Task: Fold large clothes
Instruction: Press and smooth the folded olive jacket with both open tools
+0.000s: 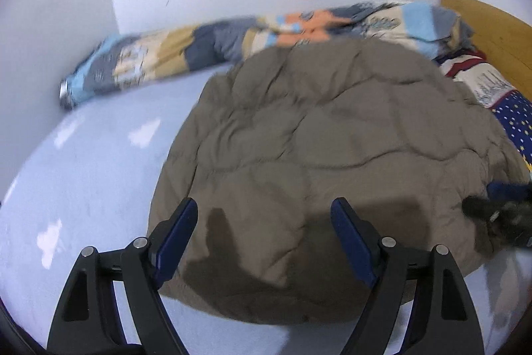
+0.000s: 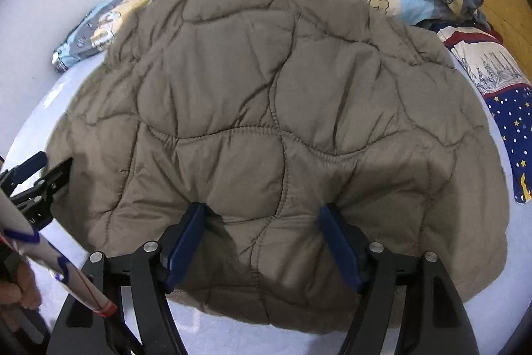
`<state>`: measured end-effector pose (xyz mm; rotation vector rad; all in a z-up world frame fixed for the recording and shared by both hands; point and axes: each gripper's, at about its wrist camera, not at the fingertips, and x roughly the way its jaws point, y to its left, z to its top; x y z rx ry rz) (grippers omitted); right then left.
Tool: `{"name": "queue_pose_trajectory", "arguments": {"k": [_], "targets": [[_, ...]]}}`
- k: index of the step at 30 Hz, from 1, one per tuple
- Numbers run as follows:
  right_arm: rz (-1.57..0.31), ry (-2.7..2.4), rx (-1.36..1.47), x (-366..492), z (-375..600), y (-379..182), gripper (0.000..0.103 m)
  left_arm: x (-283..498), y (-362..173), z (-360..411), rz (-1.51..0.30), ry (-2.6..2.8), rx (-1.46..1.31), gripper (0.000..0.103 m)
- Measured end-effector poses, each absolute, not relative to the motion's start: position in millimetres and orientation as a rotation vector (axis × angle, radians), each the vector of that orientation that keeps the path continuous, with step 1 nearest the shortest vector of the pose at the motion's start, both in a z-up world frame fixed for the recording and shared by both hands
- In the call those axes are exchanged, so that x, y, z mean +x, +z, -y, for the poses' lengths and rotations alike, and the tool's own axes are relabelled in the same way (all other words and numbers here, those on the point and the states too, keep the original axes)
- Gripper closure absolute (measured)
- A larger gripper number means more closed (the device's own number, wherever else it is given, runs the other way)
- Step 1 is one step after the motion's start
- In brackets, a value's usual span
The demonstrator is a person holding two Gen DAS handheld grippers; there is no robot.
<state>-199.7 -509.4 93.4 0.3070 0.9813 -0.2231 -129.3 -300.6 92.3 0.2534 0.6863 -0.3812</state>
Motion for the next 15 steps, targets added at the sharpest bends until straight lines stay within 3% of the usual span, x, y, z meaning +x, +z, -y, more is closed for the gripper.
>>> {"name": "queue_pose_trajectory", "arguments": {"k": [7,15], "targets": [[-0.842,-0.375,0.313,-235.8,554.8,139.9,0.027,-135.8,89.6,318.9,-0.688,-0.442,0.267,0.021],[-0.972,-0.444,0.491,-256.9,601.8,97.6,0.026,-131.0,78.2,321.9,-0.722,-0.439,0.255,0.021]]}}
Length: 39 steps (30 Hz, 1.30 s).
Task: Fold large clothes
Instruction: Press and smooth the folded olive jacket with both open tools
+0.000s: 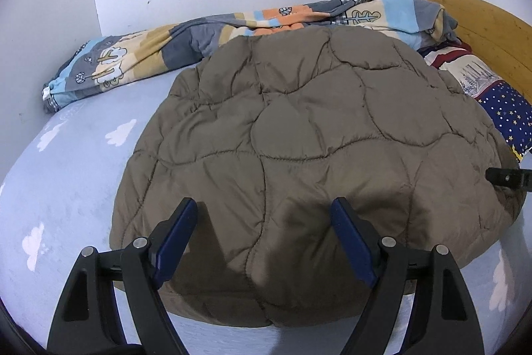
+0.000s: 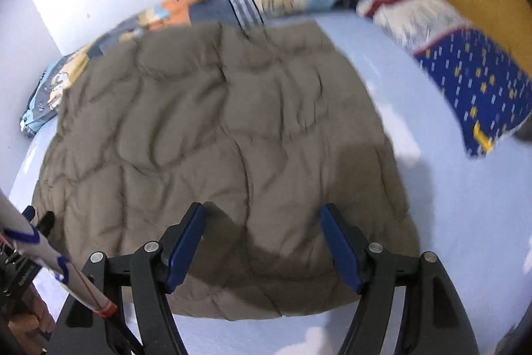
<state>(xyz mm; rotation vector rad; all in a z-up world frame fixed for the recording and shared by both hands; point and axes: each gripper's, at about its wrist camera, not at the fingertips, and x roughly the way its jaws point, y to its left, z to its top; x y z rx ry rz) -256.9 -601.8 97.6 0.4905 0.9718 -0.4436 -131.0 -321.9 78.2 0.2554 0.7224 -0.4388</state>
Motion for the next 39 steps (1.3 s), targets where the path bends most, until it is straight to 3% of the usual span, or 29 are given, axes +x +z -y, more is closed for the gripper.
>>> {"name": "queue_pose_trajectory", "arguments": {"k": [8,24,34,39], "targets": [[-1.017,-0.46,0.456,-246.4,594.2,92.4,0.017,-130.6,77.7,322.2,-0.715,-0.441,0.275,0.021],[-1.028,-0.475,0.447,-240.4,591.5,91.4,0.013,-132.4,78.6,322.9,-0.698,-0.437,0.299,0.021],[-0.826,-0.411,0.381,-241.5,566.3,133.5,0.016,-132.8,79.1,323.5,-0.696,-0.436,0.301,0.021],[-0.836,-0.334,0.349,-229.7,547.2,129.8,0.016,-132.8,79.3,323.4,-0.696,-0.436,0.302,0.021]]}}
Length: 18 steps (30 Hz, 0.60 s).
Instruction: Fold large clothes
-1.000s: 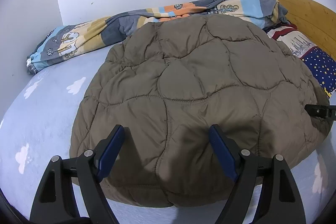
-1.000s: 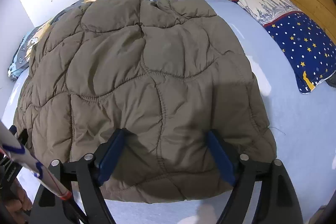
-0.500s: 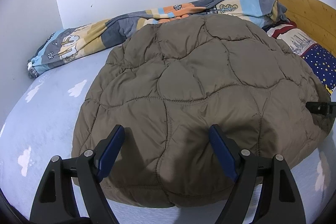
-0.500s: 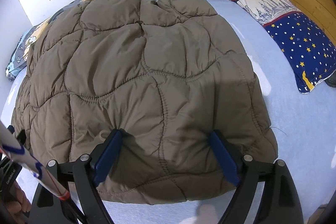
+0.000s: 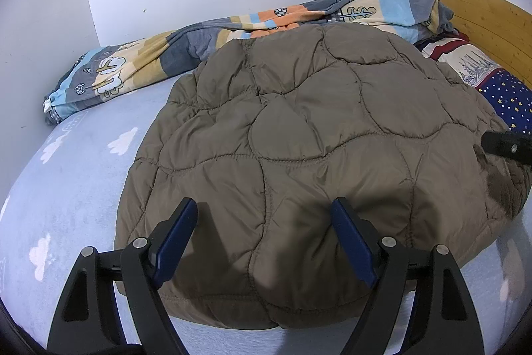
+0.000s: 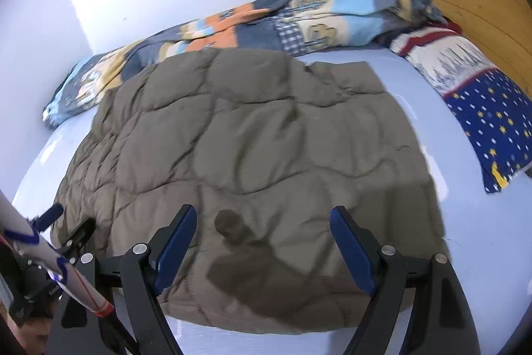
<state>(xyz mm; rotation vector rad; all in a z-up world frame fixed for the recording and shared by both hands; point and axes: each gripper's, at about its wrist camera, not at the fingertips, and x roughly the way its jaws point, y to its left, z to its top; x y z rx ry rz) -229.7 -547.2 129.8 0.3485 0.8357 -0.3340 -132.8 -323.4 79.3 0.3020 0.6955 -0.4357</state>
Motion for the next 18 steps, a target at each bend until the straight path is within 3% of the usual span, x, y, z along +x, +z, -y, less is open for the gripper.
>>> {"name": "queue_pose_trajectory", "arguments": {"k": [12,18], "targets": [[-0.949,-0.32,0.393,-217.3,550.7,97.2,0.016,-133.3,83.8,323.8,-0.694,-0.441,0.301,0.021],[-0.824,-0.335,0.348,-219.4,553.2,130.2,0.018,-112.7,113.0,331.0,-0.622,-0.459,0.255,0.021]]}}
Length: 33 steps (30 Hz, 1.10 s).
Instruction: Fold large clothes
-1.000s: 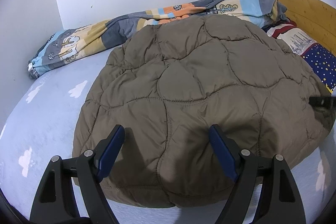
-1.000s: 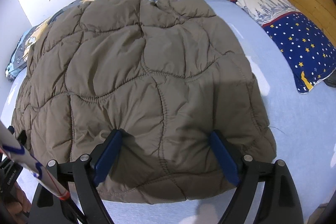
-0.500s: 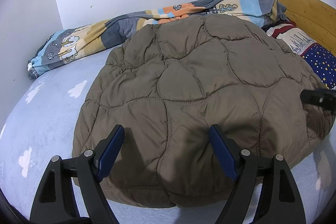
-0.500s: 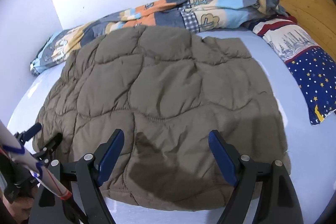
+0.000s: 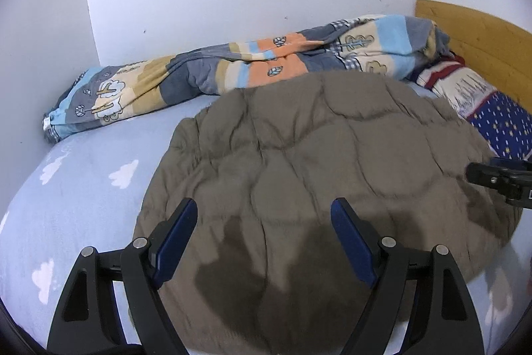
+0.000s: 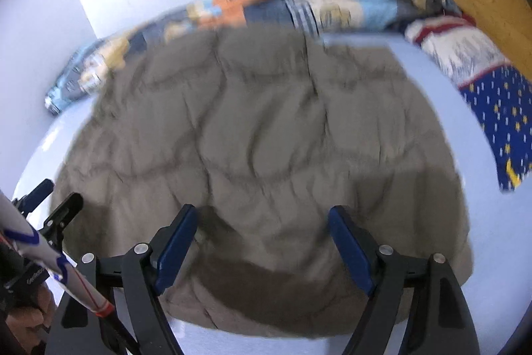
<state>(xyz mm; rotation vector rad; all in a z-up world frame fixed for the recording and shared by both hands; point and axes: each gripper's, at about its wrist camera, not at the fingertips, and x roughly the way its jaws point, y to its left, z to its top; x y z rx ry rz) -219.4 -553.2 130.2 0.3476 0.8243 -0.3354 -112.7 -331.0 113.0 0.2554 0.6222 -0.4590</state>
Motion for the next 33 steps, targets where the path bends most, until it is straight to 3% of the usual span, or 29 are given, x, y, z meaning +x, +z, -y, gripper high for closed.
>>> {"name": "queue_pose_trajectory", "arguments": {"k": [4,6,8,19,24,29,33], "targets": [[-0.801,-0.391,0.375,-216.3,579.3,129.4,0.023,-73.2,90.5,324.5,-0.737,-0.377,0.223,0.021],[-0.823,-0.419,0.419,-216.8,598.7,120.5,0.039,-60.1,84.8,315.6,-0.774,-0.368,0.17,0.021],[-0.825,-0.428,0.478,-218.0,616.1,114.1,0.045,-53.3,84.4,311.9,-0.784,-0.357,0.142,0.021],[-0.784,-0.337,0.398,-181.8,607.7,127.1,0.045,-36.9,128.8,378.6,-0.713,-0.481,0.198,0.021],[-0.757,-0.327,0.356,-140.3,615.8,137.2,0.045,0.4,119.4,426.8,-0.742,-0.452,0.283,0.021],[-0.824,-0.324,0.376,-84.9,633.5,115.0,0.045,38.7,87.9,440.9,-0.88,-0.453,0.275,0.02],[-0.981,-0.321,0.454,-59.0,650.8,74.2,0.044,55.9,78.1,441.2,-0.99,-0.451,0.229,0.018]]}}
